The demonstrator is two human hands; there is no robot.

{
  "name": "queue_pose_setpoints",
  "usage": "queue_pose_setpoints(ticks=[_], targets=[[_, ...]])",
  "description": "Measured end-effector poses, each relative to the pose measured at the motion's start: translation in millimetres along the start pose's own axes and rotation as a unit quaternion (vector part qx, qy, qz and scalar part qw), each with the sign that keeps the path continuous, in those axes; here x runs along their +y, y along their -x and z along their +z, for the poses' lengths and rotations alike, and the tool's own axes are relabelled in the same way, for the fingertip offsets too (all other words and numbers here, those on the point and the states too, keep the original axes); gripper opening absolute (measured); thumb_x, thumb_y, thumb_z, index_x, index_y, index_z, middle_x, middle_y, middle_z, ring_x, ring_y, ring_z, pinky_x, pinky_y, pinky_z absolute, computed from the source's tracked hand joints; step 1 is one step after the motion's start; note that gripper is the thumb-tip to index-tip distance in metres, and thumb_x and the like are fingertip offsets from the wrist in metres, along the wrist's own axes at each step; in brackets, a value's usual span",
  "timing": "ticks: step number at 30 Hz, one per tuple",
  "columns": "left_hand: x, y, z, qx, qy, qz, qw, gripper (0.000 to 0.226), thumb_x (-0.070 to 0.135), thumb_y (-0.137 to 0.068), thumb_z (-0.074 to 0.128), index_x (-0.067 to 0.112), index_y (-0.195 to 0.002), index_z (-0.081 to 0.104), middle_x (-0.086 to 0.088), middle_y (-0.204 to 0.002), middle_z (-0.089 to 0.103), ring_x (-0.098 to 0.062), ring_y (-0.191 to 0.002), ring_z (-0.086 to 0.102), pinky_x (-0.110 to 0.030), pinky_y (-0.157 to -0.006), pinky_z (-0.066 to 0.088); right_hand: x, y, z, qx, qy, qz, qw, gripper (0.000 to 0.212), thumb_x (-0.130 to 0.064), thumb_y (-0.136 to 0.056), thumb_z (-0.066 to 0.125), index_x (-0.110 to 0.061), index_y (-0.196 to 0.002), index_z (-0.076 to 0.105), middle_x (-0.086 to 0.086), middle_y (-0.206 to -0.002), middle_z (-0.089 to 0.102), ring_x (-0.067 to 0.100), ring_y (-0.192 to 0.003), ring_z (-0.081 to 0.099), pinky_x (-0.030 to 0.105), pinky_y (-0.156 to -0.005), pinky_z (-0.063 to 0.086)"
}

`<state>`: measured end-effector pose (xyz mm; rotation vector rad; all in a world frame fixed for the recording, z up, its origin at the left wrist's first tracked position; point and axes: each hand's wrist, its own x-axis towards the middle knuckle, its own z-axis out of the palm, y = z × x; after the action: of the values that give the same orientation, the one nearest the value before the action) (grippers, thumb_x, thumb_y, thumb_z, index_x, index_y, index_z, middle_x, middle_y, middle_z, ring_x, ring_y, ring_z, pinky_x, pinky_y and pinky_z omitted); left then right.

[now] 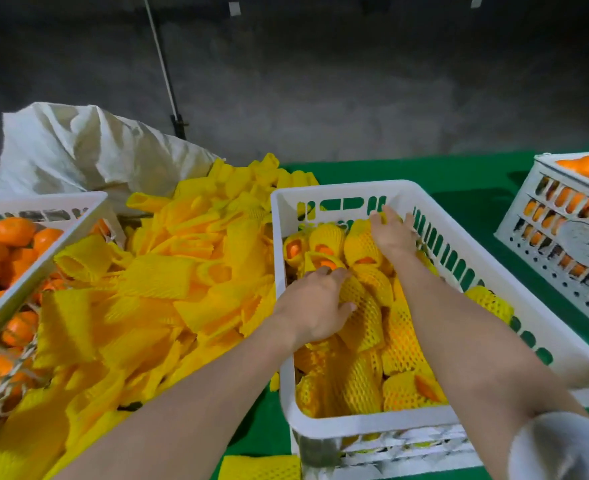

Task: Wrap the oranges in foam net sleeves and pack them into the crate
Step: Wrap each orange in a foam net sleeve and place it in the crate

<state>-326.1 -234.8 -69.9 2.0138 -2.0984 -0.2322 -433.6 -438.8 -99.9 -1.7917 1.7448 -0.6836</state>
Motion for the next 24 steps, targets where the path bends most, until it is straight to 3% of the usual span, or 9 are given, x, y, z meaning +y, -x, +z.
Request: queue_pose_setpoints(ticks=[4,7,10,12,15,18,20,22,24], targets=[[-0.7,1.4,-3.1,0.046,0.047,-0.015,0.998,0.042,0.034,-0.094,0.054,0.015,-0.131,0.051,-0.009,-0.131,0.053,-0.029,-0.119,0.05,-0.039,-0.096,0.045,-17.6,16.3,-1.9,0.102,0.059,-0.05,0.992,0.052,-0.048,-0.097,0.032,-0.024,-0.143,0.036,0.012,-0.155,0.02,0.04,-0.14,0.016,0.054,-0.112,0.011],[-2.3,4.9,-6.5,0.156,0.166,-0.052,0.972,0.025,0.019,-0.093,0.056,0.011,-0.115,0.064,-0.01,-0.117,0.061,-0.025,-0.106,0.057,-0.035,-0.091,0.046,-51.3,38.9,-8.5,0.129,0.054,-0.17,0.976,0.037,-0.031,-0.096,0.044,-0.01,-0.121,0.06,0.015,-0.136,0.048,0.035,-0.127,0.039,0.042,-0.104,0.028],[-12.3,18.6,-11.0,0.285,0.335,-0.13,0.889,0.019,0.001,-0.091,0.052,0.006,-0.1,0.067,-0.006,-0.1,0.065,-0.009,-0.083,0.059,-0.013,-0.074,0.045,-94.8,82.9,-11.2,0.087,-0.031,-0.281,0.955,0.025,-0.02,-0.093,0.052,-0.005,-0.106,0.067,0.012,-0.113,0.066,0.029,-0.109,0.057,0.034,-0.091,0.038],[-28.5,32.6,-13.4,0.315,0.378,-0.167,0.854,0.022,-0.006,-0.09,0.049,0.006,-0.097,0.067,-0.001,-0.092,0.062,-0.007,-0.078,0.056,-0.003,-0.063,0.039,-119.7,120.5,-8.8,0.054,-0.066,-0.342,0.936,0.021,-0.018,-0.092,0.055,-0.005,-0.101,0.068,0.01,-0.103,0.069,0.026,-0.099,0.06,0.032,-0.085,0.042],[-69.9,57.4,-20.8,0.335,0.4,-0.212,0.826,0.022,-0.009,-0.089,0.049,0.004,-0.095,0.067,-0.005,-0.093,0.065,-0.018,-0.087,0.059,-0.021,-0.075,0.045,-145.2,170.4,6.5,-0.04,-0.05,-0.429,0.901,0.017,-0.016,-0.091,0.057,-0.006,-0.098,0.069,0.008,-0.101,0.07,0.026,-0.097,0.061,0.032,-0.085,0.042],[-116.9,89.5,-32.8,0.356,0.409,-0.276,0.794,0.024,-0.01,-0.089,0.047,0.002,-0.098,0.066,-0.014,-0.095,0.066,-0.025,-0.084,0.061,-0.031,-0.072,0.046,-168.1,200.6,36.0,-0.155,0.055,-0.466,0.869,0.024,-0.021,-0.093,0.053,-0.01,-0.111,0.064,0.007,-0.117,0.064,0.026,-0.111,0.055,0.035,-0.091,0.042],[-142.6,114.0,-38.7,0.361,0.413,-0.312,0.776,0.024,-0.008,-0.09,0.046,0.002,-0.099,0.066,-0.014,-0.096,0.066,-0.028,-0.086,0.062,-0.032,-0.07,0.045,-181.1,211.0,66.5,-0.231,0.201,-0.457,0.835,0.033,-0.026,-0.095,0.051,-0.015,-0.125,0.056,0.009,-0.134,0.052,0.028,-0.126,0.043,0.035,-0.098,0.039],[-160.6,138.2,-42.5,0.359,0.414,-0.338,0.765,0.022,-0.006,-0.092,0.046,0.005,-0.097,0.065,-0.014,-0.101,0.065,-0.029,-0.088,0.061,-0.039,-0.075,0.048,-188.2,216.1,99.7,-0.269,0.349,-0.443,0.781,0.041,-0.027,-0.095,0.049,-0.024,-0.136,0.047,0.012,-0.152,0.027,0.033,-0.139,0.022,0.042,-0.108,0.031],[-172.8,160.6,-46.7,0.348,0.425,-0.35,0.759,0.022,-0.005,-0.094,0.046,0.007,-0.095,0.064,-0.014,-0.103,0.064,-0.031,-0.095,0.061,-0.044,-0.084,0.049,-188.6,217.6,131.4,-0.285,0.427,-0.413,0.752,0.045,-0.025,-0.095,0.047,-0.032,-0.14,0.041,0.008,-0.158,-0.005,0.038,-0.144,-0.002,0.053,-0.112,0.018]])
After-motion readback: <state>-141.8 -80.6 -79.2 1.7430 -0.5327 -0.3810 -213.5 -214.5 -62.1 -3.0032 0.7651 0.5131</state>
